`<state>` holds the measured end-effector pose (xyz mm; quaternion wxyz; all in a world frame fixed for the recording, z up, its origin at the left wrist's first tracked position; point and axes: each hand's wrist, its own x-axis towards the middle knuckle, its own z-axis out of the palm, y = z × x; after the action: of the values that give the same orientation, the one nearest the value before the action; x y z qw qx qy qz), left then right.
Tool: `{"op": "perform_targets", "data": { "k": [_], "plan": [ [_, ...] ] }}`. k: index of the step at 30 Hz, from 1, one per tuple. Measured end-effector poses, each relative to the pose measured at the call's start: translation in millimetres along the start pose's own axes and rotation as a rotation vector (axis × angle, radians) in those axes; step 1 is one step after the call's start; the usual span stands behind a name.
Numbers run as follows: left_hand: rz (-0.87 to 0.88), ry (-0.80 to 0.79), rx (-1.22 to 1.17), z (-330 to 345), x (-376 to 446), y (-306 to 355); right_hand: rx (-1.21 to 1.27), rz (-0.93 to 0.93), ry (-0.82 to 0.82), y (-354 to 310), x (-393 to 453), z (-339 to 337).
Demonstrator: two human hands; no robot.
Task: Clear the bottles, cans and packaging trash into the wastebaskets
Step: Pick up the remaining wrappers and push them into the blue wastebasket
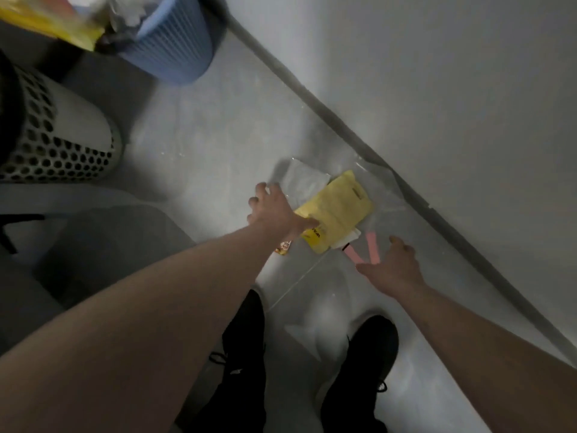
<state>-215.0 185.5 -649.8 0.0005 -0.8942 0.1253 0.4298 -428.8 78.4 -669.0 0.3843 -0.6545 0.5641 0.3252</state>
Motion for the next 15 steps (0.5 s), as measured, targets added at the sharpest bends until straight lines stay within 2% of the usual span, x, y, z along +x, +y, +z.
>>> {"op": "perform_targets", "data": {
  "k": [3,6,8,11,15],
  "plan": [
    [-0.067,-0.004,0.0,36.1,26.5,16.9,-0.094,-0.019,0.062,11.0,27.6,32.9],
    [-0.062,0.056,0.009,66.0,38.1,25.0,-0.209,-0.062,0.247,23.6,51.6,57.4],
    [0.001,0.115,0.039,82.5,40.2,21.5,-0.143,-0.108,0.283,29.4,57.9,67.5],
    [0.104,0.135,-0.03,94.0,38.8,4.1,-0.061,-0.177,0.237,35.4,52.3,73.2],
    [0.175,0.12,-0.112,84.2,18.6,-20.8,0.034,-0.122,0.311,45.8,36.3,59.7]
  ]
}}
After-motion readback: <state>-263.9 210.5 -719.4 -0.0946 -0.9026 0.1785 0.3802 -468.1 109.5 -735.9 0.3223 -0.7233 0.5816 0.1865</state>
